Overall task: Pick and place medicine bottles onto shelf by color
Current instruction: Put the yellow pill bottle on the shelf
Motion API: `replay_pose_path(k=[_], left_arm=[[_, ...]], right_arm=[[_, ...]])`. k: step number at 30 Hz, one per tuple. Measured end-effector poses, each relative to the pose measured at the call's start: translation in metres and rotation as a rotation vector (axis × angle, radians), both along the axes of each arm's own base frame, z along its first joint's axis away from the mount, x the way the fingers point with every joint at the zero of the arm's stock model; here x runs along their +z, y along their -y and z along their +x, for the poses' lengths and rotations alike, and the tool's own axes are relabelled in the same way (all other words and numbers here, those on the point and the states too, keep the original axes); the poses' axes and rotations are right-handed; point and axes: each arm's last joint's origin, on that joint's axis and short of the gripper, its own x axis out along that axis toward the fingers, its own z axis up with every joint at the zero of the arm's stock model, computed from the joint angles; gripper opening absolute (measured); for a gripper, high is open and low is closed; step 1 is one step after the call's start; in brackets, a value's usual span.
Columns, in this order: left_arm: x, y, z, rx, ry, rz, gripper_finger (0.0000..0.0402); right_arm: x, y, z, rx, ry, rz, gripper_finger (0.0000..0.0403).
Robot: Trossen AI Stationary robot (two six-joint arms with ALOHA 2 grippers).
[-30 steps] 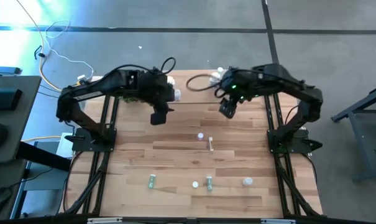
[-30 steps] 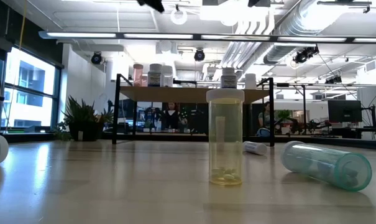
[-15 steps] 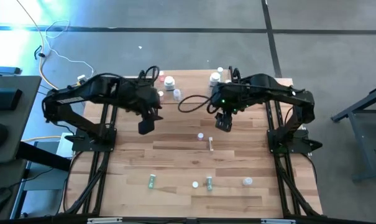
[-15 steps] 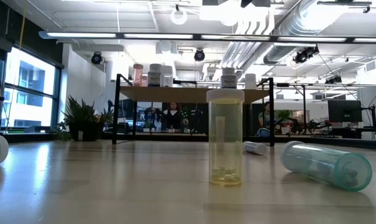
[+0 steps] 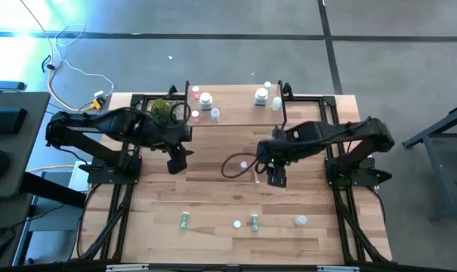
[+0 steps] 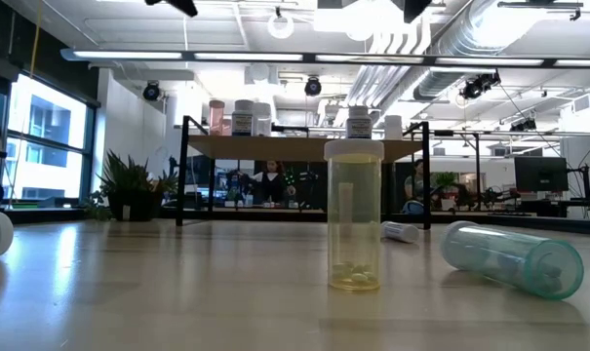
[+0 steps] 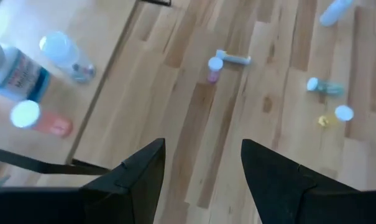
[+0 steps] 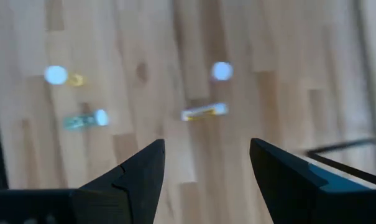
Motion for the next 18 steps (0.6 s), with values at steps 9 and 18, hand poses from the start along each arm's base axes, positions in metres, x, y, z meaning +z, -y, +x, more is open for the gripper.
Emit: replay_pose_path(k=[9, 18], left_arm=[[0.000, 0.017, 0.005, -0.030, 0.046, -0.005, 0.0202], [0.001, 0.027, 0.005, -0.038, 0.064, 0.020, 0.0202]], right_arm=[[-0.039, -0.027, -0.002, 0.105, 0.154, 0.119, 0.0227], [-0.071, -0.059, 0.006, 0.223, 0.316, 0.213, 0.0227]])
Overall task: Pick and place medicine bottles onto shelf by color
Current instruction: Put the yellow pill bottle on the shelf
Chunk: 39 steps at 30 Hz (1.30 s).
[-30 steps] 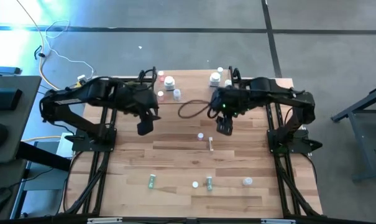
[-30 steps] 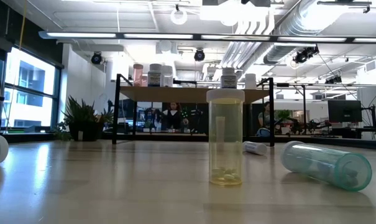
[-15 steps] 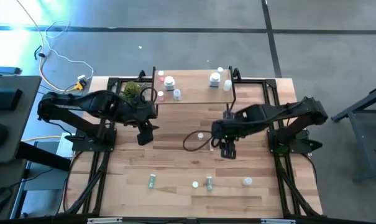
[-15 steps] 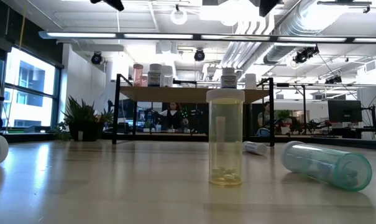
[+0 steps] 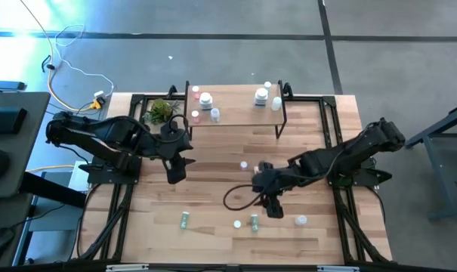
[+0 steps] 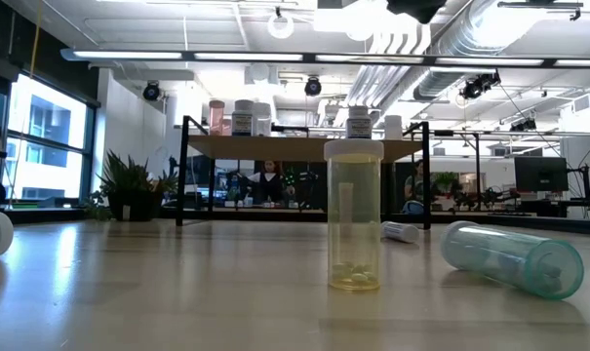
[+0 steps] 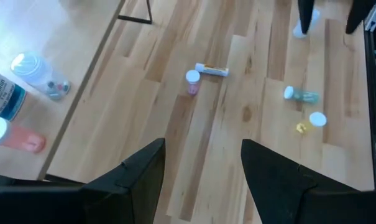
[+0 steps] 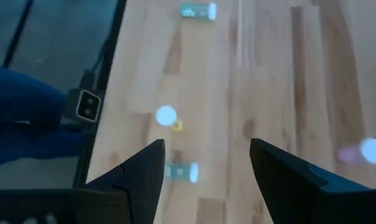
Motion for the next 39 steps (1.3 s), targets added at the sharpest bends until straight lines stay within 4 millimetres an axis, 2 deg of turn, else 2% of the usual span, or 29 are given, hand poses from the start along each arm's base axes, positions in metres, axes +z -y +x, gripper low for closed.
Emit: replay_pose_path(k=[5, 13, 19, 29, 39], left_arm=[[0.000, 0.003, 0.000, -0.004, 0.003, -0.029, 0.0202], [-0.003, 0.020, -0.006, -0.073, -0.035, -0.039, 0.0202], [-0.004, 0.032, -0.011, -0.064, -0.046, -0.049, 0.0202], [-0.005, 0.043, -0.017, -0.066, -0.059, -0.036, 0.0202], [-0.005, 0.043, -0.017, -0.063, -0.060, -0.037, 0.0202]], right_arm=[[-0.011, -0.013, 0.003, 0.014, 0.093, 0.059, 0.0227], [-0.027, -0.033, 0.006, -0.007, 0.250, 0.125, 0.0227], [-0.044, -0.047, 0.019, 0.003, 0.308, 0.120, 0.0227], [-0.085, -0.059, 0.034, -0.010, 0.241, 0.043, 0.0227], [-0.128, -0.067, 0.043, 0.013, 0.136, -0.004, 0.0227]])
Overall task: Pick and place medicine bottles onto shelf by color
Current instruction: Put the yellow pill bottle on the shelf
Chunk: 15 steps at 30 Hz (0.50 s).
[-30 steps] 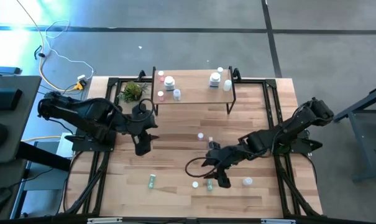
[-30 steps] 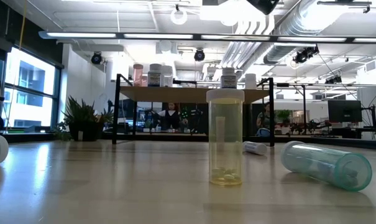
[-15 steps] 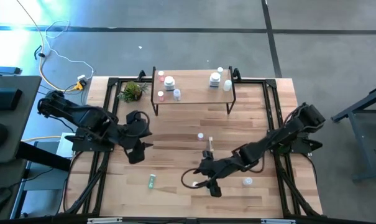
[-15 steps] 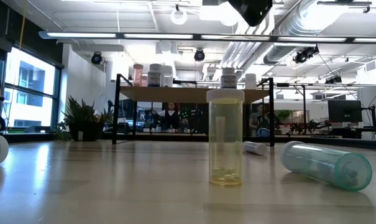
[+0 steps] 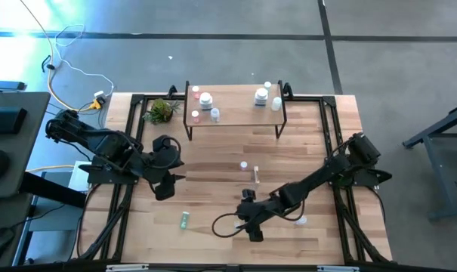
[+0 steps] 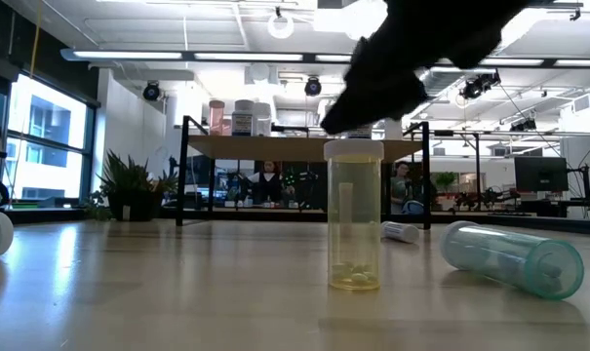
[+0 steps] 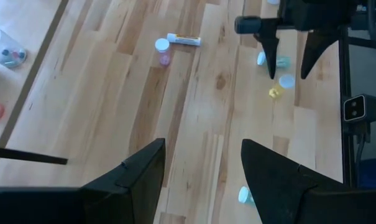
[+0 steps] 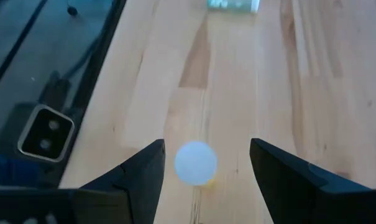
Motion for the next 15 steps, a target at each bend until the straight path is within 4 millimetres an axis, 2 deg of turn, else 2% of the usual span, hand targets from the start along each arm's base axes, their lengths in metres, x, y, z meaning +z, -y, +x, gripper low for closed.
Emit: replay_pose_path(k=[4, 15], left_arm=[[0.000, 0.000, 0.000, 0.005, 0.001, 0.009, 0.0202], [-0.001, -0.001, -0.001, 0.006, -0.009, 0.014, 0.0202]], right_arm=[[-0.010, -0.004, 0.001, 0.022, -0.015, -0.025, 0.0227], [-0.023, -0.006, 0.005, 0.018, -0.017, -0.035, 0.0226]])
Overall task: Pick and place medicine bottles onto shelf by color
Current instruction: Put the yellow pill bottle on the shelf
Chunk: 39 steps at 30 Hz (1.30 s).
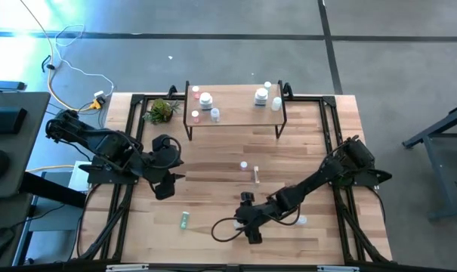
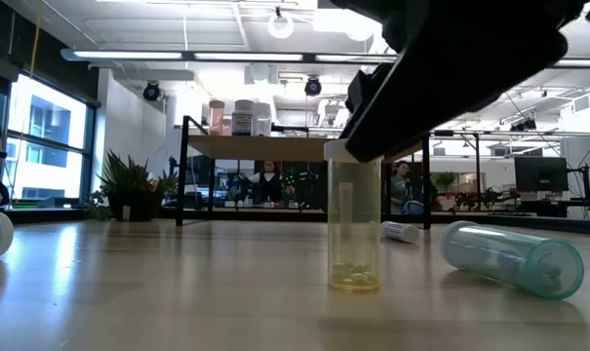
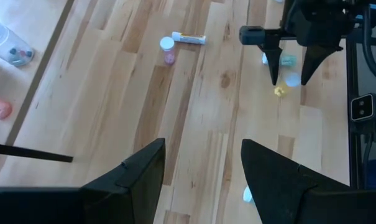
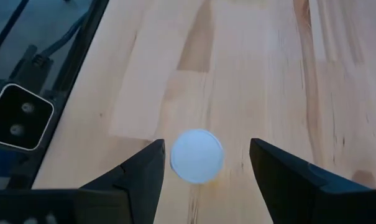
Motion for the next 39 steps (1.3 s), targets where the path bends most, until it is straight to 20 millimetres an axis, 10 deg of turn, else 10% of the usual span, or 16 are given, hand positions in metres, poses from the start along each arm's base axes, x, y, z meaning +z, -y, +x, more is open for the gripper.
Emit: replay_pose_path(k=[20, 39], left_arm=[[0.000, 0.000, -0.001, -0.002, -0.008, 0.004, 0.0202], [-0.001, -0.001, -0.002, -0.002, -0.029, 0.011, 0.0202]], right_arm=[[0.000, 0.000, 0.000, 0.003, -0.010, 0.010, 0.0119], [0.027, 0.018, 0.004, -0.067, 0.042, 0.083, 0.0111]])
